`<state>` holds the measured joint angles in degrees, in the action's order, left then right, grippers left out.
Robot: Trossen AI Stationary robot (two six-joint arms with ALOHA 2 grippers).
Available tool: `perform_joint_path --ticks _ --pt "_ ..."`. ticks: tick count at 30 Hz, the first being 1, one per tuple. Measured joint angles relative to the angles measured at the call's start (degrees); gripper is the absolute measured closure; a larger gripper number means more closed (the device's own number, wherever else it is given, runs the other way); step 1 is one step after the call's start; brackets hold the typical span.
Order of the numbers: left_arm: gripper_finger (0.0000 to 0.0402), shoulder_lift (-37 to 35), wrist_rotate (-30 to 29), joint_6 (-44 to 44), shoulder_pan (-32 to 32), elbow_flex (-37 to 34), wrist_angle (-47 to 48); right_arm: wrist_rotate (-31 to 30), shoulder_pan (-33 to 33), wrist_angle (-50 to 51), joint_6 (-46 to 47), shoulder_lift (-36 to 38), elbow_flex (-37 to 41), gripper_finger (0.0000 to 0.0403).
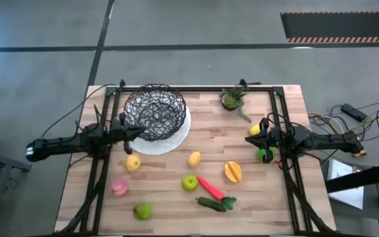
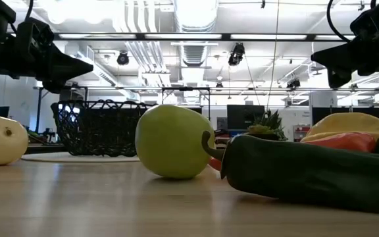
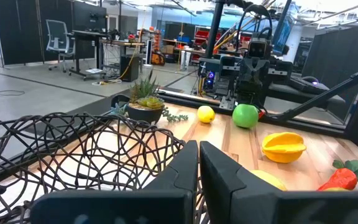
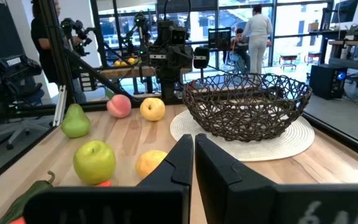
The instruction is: Build produce basket
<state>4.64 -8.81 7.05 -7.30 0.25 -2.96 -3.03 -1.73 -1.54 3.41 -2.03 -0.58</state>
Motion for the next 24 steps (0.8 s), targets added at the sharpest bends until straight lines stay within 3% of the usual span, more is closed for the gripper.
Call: perform_joint_path --ticks 14,24 --pt "0.0402 -0.02 0.02 -0.01 -0.01 0.0 0.0 -0.1 0.0 -0.57 0.2 -0.01 0.02 0.0394" --pt "0.0402 -0.01 -0.01 0.02 -0.01 0.0 0.0 -0.17 0.0 -8.61 4.07 -0.01 0.02 0.0394"
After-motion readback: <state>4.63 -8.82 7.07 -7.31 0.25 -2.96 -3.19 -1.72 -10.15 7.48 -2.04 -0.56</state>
